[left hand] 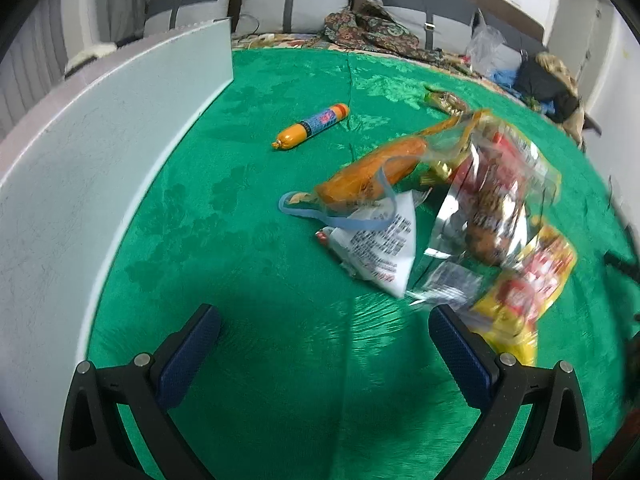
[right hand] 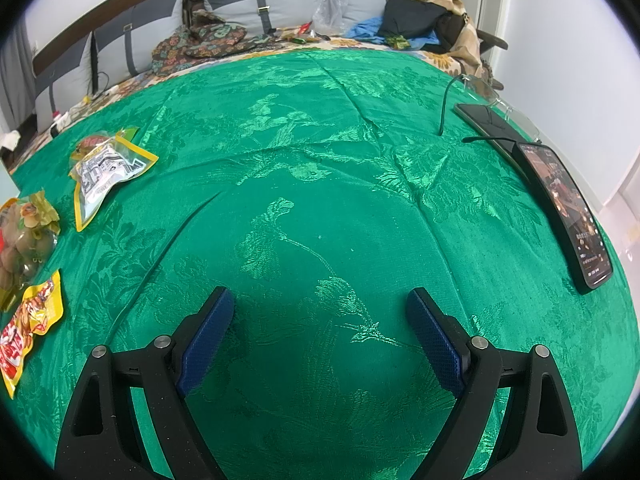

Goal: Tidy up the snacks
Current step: 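Grasp the white paper packet with the left tool while the right tool grasps a yellow-red packet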

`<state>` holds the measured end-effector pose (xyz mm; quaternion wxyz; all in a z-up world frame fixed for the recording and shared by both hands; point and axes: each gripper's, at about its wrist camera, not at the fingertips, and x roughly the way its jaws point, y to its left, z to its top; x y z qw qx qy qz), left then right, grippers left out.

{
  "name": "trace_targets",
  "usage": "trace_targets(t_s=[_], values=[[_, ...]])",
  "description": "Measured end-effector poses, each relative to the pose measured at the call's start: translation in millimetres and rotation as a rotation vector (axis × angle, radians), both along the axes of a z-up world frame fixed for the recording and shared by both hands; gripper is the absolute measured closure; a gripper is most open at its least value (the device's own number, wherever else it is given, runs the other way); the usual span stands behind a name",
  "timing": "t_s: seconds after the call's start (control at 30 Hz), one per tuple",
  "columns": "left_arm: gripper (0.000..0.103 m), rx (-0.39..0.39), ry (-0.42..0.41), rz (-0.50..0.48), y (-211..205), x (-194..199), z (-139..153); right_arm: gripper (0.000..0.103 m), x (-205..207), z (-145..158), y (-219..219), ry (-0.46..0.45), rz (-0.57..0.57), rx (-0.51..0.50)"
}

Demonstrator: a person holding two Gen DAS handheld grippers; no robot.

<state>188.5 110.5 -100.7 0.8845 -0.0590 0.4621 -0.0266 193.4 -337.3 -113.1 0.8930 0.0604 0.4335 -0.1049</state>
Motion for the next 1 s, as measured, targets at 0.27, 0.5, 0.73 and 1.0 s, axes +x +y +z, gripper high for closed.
trace_targets(t_s=[0.27,0.5,0.73,1.0], values=[[0.005,-0.003,-0.061,0.054,-11,32,22,0.012,0,0,0,0.0,0.0,0.0],[0.011,0.011,0.016,0.121,7,42,-1,0.012,0,1,0,0.0,0.0,0.001],[0.011,0.066,0.002,0.023,18,27,5,0.012,0,1,0,0.0,-0.001,0.001],[0.057,0.056,0.004,-0.022,4,25,3,0.012,0,1,0,0.0,-0.001,0.001]])
